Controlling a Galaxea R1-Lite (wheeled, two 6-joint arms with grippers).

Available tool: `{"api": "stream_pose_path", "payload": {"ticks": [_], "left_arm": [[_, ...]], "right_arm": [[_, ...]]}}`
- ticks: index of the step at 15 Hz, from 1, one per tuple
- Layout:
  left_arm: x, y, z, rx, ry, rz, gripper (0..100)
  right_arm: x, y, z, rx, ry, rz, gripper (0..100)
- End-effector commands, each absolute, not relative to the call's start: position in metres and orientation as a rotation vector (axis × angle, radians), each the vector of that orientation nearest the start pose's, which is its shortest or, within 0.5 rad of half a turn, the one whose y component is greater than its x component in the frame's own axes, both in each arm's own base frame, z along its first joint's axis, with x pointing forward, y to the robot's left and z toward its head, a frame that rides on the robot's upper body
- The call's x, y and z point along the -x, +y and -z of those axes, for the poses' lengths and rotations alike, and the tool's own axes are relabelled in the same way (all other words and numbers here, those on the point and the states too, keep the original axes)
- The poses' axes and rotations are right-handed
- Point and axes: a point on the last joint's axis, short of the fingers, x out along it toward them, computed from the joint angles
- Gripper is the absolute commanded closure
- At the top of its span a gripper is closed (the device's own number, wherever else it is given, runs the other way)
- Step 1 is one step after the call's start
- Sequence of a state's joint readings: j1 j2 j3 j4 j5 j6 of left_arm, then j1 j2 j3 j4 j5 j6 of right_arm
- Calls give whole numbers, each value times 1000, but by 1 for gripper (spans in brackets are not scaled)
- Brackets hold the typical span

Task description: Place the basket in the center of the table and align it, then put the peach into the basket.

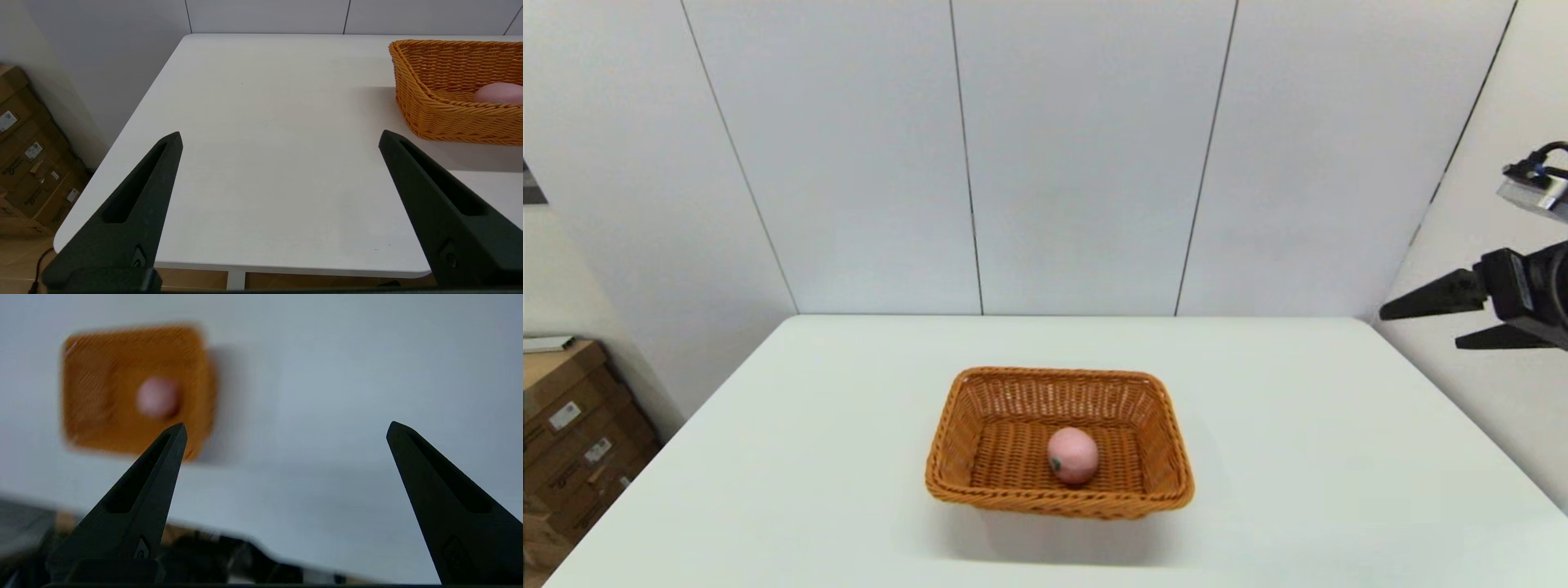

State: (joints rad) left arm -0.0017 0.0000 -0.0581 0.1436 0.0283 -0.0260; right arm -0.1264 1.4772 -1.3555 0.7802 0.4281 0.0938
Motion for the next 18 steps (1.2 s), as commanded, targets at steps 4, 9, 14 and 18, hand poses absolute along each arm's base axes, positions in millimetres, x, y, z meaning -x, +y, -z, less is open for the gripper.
{"api": "stream_pose_path", "payload": {"ticks": [4, 9, 14, 18], "left_arm": [[28, 1, -77, 26, 84, -29, 0], [28, 1, -77, 37, 84, -29, 0], [28, 1, -77, 37, 84, -28, 0], [28, 1, -77, 37, 84, -28, 0]], "right_arm": [[-35, 10, -265, -259, 734, -422, 0], [26, 11, -227, -216, 619, -392, 0], [53, 9, -173, -161, 512, -273, 0], [43, 4, -147, -96, 367, -118, 0]]}}
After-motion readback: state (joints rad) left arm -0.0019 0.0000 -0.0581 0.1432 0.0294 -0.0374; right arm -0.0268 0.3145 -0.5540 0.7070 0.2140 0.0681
